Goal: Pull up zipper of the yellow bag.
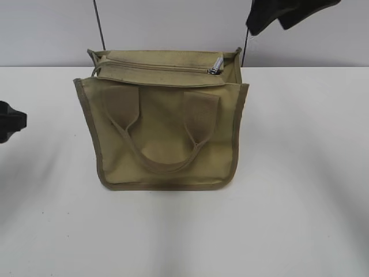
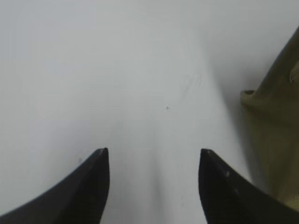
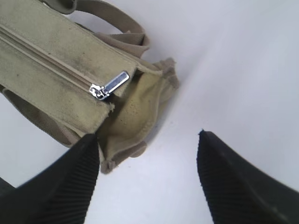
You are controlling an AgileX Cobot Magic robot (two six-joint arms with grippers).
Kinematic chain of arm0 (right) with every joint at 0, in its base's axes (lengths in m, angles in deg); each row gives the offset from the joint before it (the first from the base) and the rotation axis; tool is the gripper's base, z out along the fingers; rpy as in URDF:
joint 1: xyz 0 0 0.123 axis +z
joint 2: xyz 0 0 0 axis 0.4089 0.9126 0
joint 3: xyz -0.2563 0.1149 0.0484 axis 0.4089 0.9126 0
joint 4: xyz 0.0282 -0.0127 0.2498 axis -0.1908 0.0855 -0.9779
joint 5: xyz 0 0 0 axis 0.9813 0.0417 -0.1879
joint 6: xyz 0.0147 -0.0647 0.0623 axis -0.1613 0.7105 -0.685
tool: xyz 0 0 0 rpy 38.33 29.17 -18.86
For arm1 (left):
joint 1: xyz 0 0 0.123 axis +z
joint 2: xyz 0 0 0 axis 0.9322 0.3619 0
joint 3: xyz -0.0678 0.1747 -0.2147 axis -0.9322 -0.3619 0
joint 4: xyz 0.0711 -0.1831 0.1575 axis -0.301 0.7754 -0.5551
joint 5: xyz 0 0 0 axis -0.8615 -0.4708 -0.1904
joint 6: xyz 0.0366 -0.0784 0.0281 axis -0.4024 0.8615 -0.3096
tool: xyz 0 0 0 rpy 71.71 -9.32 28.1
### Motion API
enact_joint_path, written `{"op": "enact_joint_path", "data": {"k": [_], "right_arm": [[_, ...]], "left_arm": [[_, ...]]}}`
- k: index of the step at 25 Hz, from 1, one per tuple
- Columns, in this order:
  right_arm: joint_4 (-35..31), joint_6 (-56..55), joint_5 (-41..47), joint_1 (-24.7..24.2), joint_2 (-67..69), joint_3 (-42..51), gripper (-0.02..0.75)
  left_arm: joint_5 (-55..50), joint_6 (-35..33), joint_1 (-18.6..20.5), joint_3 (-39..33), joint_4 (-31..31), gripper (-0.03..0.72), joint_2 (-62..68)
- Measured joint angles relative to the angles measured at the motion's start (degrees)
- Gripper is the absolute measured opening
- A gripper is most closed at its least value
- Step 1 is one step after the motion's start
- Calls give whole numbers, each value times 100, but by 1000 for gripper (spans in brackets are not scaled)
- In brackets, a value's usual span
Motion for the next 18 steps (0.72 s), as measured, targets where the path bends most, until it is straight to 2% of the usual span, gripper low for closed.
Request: {"op": "enact_joint_path", "data": {"k": [5,7,9,11,14,16,18], "right_arm": [[333,-28,-438,7,-1095,976,503],[381,-31,-709,7,-1646,1593,503],[407,-31,-916,7,-2174,2176,503],[428,-31,-1061,7,-2752,2777,503],[434,-31,-1098,7,-3566,3550,503],[446,-31,-1077,7,-4100,4018,509],[445,-34,-966,7,-4653,4485,529]], "left_arm": [[-1078,-22,-861,-13,646,441,0],[-1547,-313,-1187,-13,1168,416,-12],[-1997,-925,-1506,-5,1873,386,-12],[-2703,-1793,-1716,138,2839,371,-12],[-3938,-3268,-1821,594,4189,371,-139],[-4711,-3774,-1821,946,4772,398,-393],[-5375,-4054,-1826,1256,5063,444,-791]]}}
